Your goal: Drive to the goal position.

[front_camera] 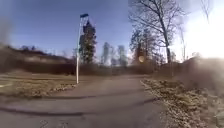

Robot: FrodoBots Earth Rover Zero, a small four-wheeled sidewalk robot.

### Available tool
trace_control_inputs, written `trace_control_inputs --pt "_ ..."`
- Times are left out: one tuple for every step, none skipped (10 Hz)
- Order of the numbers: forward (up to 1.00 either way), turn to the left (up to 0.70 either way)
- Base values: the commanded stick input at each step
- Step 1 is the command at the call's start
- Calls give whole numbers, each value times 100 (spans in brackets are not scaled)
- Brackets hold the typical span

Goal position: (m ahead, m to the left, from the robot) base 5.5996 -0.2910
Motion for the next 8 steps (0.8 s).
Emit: trace_control_inputs --pt "85 0" --pt "85 0" --pt "85 0" --pt "85 0" --pt "85 0" --pt "85 0" --pt "85 0" --pt "85 0"
